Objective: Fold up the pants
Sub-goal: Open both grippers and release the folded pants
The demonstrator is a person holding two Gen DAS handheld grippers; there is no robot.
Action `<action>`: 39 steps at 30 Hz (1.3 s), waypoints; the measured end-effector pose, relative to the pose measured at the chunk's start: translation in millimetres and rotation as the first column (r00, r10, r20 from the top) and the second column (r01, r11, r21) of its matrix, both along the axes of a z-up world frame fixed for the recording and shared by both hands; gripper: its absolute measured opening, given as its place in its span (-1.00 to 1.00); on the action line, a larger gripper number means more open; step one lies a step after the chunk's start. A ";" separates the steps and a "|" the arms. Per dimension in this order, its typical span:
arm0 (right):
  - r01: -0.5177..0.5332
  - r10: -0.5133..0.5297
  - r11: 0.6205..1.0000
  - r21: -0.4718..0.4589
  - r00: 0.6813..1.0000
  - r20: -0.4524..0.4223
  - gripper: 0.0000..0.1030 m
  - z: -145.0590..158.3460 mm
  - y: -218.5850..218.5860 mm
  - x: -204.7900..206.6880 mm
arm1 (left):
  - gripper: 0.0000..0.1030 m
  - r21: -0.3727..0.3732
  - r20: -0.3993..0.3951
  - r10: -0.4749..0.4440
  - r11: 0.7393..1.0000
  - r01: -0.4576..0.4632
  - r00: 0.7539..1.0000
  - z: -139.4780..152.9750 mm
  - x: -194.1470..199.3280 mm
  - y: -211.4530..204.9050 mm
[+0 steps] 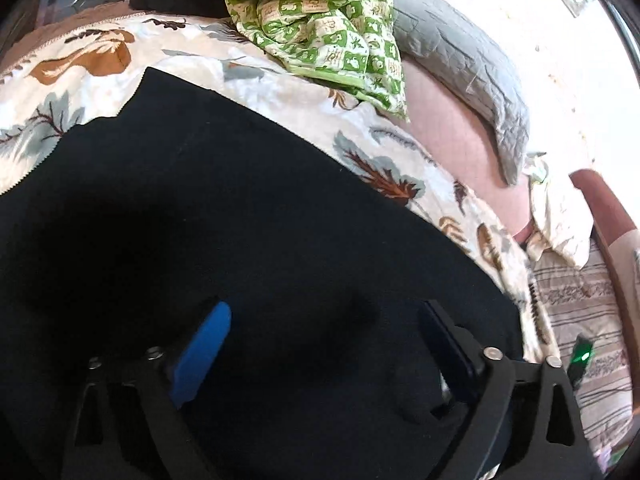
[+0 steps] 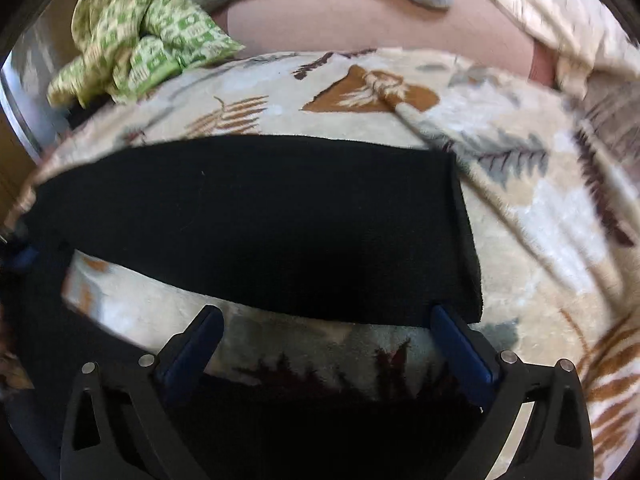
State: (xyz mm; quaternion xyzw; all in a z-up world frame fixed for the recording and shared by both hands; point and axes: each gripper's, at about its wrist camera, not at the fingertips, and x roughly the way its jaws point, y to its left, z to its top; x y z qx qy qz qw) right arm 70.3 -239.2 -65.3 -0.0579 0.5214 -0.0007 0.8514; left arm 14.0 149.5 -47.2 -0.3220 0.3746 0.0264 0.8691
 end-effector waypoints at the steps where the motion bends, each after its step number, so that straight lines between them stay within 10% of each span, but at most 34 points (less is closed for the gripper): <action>1: 0.004 -0.004 1.000 0.003 1.000 0.008 0.99 -0.1 -0.1 -2.3 | 0.95 -0.008 0.005 0.004 1.000 -0.004 1.000 -1.4 1.1 -1.2; 29: -0.005 0.005 1.000 -0.020 1.000 0.018 0.99 -4.9 -0.7 -4.5 | 0.98 0.323 -0.200 0.000 0.944 0.066 0.980 3.4 55.8 -65.1; 39: -0.010 0.010 1.000 -0.012 0.999 0.032 0.99 -5.5 -2.1 -5.6 | 0.98 0.327 -0.206 0.000 0.942 0.069 0.979 -0.1 61.6 -66.6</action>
